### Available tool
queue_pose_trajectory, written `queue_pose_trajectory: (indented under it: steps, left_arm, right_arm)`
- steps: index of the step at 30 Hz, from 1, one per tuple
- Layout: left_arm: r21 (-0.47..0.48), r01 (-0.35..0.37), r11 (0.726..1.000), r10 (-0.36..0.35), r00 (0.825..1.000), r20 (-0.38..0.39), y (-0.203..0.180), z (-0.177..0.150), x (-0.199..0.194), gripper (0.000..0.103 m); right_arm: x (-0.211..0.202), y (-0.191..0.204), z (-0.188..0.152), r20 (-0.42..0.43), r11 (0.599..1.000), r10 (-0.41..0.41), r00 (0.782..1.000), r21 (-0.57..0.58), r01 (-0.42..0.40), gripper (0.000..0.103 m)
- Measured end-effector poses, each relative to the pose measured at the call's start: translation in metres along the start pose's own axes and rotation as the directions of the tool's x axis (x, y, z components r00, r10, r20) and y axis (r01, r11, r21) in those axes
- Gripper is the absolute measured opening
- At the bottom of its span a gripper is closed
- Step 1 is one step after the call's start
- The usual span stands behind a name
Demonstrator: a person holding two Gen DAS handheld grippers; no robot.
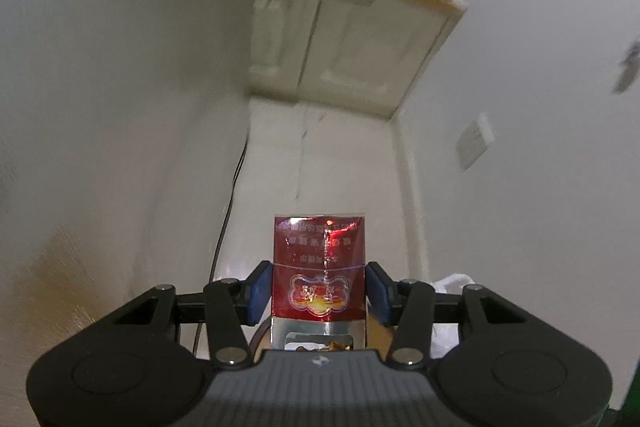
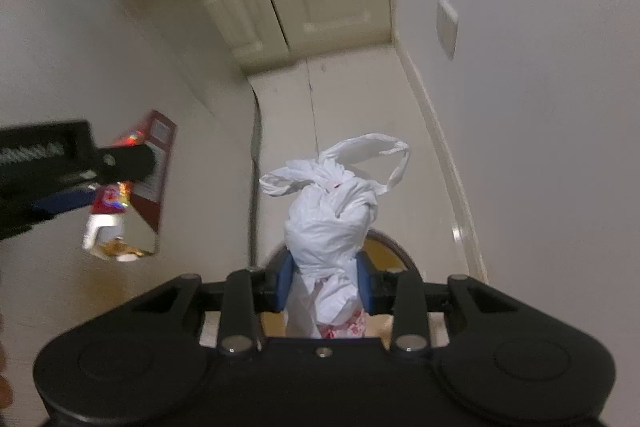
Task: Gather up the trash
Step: 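Carry the white bag and red wrapper with both tools over the floor bin, then open the right gripper dropping the white bag while the left drops the red wrapper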
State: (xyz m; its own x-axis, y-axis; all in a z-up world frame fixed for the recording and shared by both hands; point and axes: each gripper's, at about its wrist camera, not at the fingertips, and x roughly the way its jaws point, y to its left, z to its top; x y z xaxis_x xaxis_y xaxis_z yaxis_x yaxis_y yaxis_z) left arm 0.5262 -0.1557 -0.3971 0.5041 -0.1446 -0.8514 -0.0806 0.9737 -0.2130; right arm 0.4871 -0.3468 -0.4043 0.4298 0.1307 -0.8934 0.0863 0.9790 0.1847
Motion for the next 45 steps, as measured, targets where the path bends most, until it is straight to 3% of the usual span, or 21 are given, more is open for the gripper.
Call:
queue_pose_trajectory:
  steps: [7,15,17,19,20,22,29,34,38,41,45]
  left_arm:
    - [-0.056,-0.037,0.998,0.032,0.996,-0.087,0.034,-0.026,0.078,0.051]
    - [-0.093,-0.024,0.995,0.012,0.991,-0.132,0.06,-0.046,0.119,0.051]
    - [-0.096,-0.015,0.995,0.001,0.99,-0.144,0.063,-0.049,0.127,0.051]
    - [-0.094,-0.009,0.996,-0.005,0.988,-0.153,0.065,-0.054,0.134,0.051]
    - [-0.094,-0.007,0.996,-0.007,0.988,-0.157,0.067,-0.056,0.137,0.051]
    - [-0.1,0.0,0.995,-0.018,0.985,-0.172,0.07,-0.06,0.142,0.051]
    - [-0.083,0.066,0.994,-0.084,0.967,-0.242,0.07,-0.075,0.155,0.051]
    - [-0.051,0.116,0.992,-0.125,0.955,-0.267,0.062,-0.078,0.165,0.051]
    - [-0.003,0.117,0.993,-0.113,0.954,-0.278,0.053,-0.079,0.175,0.052]
    - [0.028,0.071,0.997,-0.06,0.955,-0.29,0.052,-0.083,0.181,0.08]
    - [0.047,0.054,0.997,-0.037,0.952,-0.302,0.052,-0.089,0.18,0.081]
  right_arm:
    - [0.111,-0.011,-0.032,-0.116,0.999,-0.036,0.993,0.017,0.039,0.035]
    - [0.201,-0.002,-0.045,-0.195,0.999,-0.027,0.98,-0.028,0.022,0.035]
    - [0.218,-0.002,-0.044,-0.211,1.0,-0.014,0.977,-0.018,0.01,0.04]
    - [0.232,-0.002,-0.045,-0.243,1.0,-0.01,0.97,-0.008,0.009,0.053]
    - [0.236,-0.003,-0.045,-0.247,1.0,-0.016,0.969,-0.009,0.015,0.055]
    - [0.236,-0.003,-0.045,-0.238,1.0,-0.03,0.971,-0.013,0.028,0.06]
    - [0.214,-0.014,-0.054,-0.243,0.999,-0.035,0.969,-0.015,0.032,0.061]
    - [0.181,-0.033,-0.057,-0.195,0.993,0.026,0.981,0.119,-0.002,0.061]
    - [0.159,-0.046,-0.056,-0.142,0.978,0.021,0.99,0.209,0.009,0.061]
    - [0.155,-0.051,-0.059,-0.129,0.966,0.034,0.991,0.26,0.001,0.061]
    - [0.157,-0.05,-0.06,-0.137,0.967,0.036,0.99,0.253,0.0,0.061]
